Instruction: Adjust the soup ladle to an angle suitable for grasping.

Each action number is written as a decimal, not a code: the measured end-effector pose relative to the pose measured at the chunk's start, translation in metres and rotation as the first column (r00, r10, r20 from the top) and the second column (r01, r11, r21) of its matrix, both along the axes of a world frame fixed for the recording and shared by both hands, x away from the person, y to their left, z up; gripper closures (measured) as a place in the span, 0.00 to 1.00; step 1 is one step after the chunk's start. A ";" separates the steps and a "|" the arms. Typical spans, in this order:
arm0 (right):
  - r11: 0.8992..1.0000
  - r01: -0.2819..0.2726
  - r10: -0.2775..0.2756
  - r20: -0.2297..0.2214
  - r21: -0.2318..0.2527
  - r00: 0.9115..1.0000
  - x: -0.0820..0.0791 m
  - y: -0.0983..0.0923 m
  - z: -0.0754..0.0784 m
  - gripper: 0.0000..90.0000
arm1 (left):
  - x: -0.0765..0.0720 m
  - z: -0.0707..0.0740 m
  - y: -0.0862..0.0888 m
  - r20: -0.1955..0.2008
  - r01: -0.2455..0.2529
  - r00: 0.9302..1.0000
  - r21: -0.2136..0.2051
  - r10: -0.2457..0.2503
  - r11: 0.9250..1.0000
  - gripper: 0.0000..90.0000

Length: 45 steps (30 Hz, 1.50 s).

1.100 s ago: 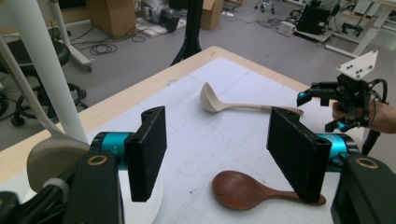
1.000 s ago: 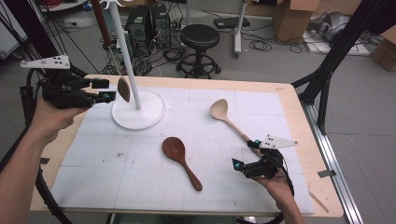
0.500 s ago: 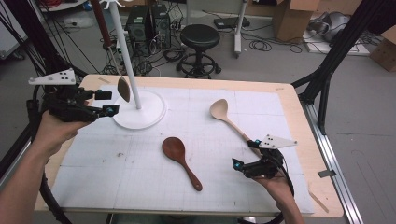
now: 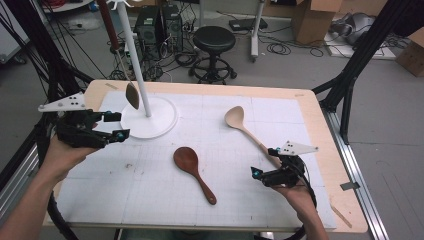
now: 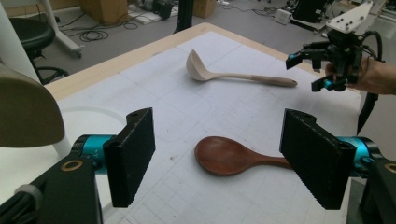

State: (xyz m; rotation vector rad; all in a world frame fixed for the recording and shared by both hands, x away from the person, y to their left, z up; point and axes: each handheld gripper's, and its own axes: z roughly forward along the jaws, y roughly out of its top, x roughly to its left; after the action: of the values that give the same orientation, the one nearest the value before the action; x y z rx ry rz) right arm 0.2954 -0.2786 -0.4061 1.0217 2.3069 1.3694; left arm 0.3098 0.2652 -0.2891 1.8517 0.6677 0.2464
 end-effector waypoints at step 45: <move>0.987 0.087 -0.099 -0.087 -0.133 0.991 0.049 -0.017 -0.003 0.07 | -0.029 -0.071 -0.016 -0.039 -0.044 0.998 0.036 0.046 0.998 0.06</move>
State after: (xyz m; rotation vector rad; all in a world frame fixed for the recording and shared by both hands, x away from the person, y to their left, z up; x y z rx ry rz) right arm 0.3447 -0.2951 -0.4087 1.1586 2.3469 1.1434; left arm 0.2812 0.2494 -0.3598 1.8806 0.7373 0.2524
